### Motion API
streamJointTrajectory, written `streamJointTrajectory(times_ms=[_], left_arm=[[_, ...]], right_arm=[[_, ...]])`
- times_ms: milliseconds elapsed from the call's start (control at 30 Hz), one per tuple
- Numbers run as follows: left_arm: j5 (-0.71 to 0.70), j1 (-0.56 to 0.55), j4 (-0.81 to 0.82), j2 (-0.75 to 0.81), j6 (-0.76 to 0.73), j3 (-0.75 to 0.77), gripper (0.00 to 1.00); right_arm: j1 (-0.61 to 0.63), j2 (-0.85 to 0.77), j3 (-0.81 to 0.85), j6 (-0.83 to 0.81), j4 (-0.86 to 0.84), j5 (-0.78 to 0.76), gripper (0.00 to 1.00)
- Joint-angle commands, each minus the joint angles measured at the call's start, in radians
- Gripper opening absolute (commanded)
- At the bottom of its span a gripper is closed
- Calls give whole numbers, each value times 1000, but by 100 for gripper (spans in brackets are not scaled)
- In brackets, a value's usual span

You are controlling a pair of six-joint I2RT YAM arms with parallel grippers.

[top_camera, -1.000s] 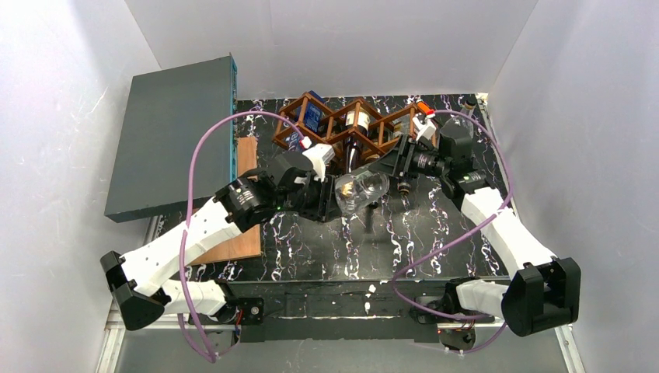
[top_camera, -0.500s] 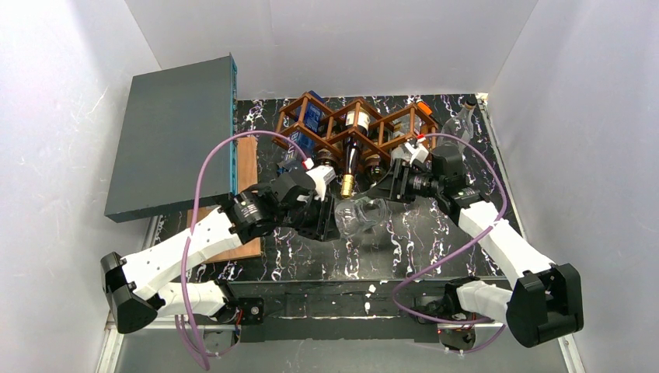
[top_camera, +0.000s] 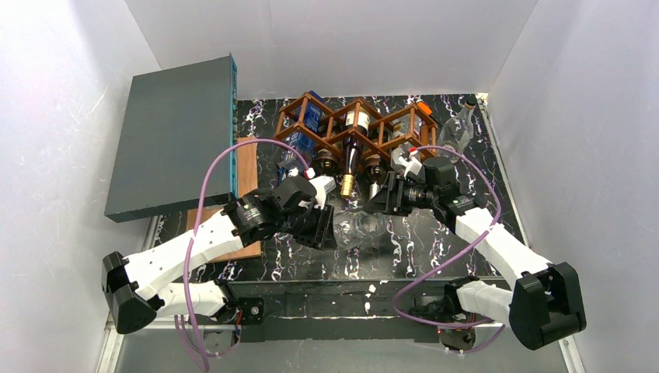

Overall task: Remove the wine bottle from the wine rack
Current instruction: Place the wine bottle at the center of the board.

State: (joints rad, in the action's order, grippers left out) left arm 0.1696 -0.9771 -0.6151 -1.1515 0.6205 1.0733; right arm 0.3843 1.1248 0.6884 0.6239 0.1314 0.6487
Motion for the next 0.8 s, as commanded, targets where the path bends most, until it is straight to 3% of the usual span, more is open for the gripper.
streamJointTrajectory(times_ms=[0,500,767], left_arm=[[-61,12,208,19,-15,10,0],[-77,12,150,21,-38,-16,0],[-87,12,128,42,-39,-25,0]], right_arm=[[66,-19,-11,-21,-7,178,74],[74,-41,8,-144,58,145,94],[64,-65,32,-183,90,137,98]])
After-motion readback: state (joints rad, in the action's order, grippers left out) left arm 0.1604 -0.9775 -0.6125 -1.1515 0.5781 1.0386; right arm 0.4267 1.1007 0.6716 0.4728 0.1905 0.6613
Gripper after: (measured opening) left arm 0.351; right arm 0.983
